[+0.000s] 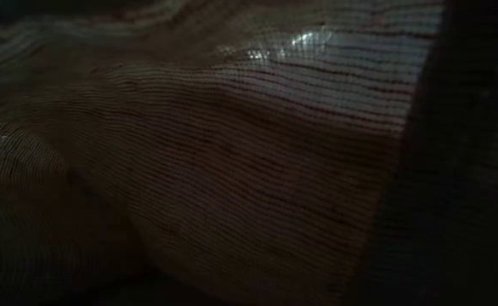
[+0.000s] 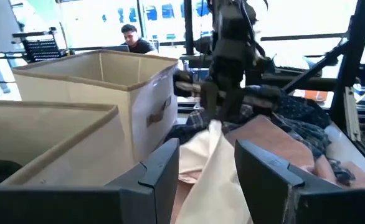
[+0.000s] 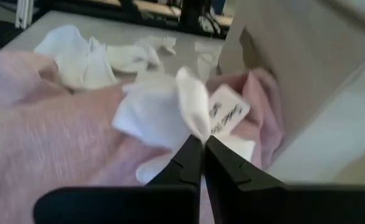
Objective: Sort clothes
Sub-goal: Put the right white sock into the left laundry organizer
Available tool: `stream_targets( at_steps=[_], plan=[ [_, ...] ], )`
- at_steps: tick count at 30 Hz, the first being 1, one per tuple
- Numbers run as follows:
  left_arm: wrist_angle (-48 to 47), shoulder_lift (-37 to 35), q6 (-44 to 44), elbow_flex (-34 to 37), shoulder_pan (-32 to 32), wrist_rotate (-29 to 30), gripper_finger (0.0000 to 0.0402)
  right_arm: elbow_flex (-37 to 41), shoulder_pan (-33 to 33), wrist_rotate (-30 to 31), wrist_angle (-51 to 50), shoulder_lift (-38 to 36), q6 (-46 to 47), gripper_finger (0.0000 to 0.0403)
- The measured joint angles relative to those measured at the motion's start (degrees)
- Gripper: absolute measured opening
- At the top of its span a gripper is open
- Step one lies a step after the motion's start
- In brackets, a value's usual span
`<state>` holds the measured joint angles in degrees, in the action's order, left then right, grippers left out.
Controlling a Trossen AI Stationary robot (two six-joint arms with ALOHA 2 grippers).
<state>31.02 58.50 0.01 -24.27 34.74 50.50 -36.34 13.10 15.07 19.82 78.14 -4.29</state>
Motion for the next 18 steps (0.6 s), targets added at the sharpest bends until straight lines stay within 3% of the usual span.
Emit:
stream_targets(
  at_steps=[8,18],
  plan=[
    [0.2,0.0,0.3,0.2,1.5,0.3,0.0145,-5.3,0.0,3.0,-4.4,-3.8,-2.8,0.0014],
    [-0.2,0.0,-0.1,0.2,-0.7,1.2,0.0145,-19.6,-2.5,9.1,-6.4,-4.0,-19.3,0.0014]
  ],
)
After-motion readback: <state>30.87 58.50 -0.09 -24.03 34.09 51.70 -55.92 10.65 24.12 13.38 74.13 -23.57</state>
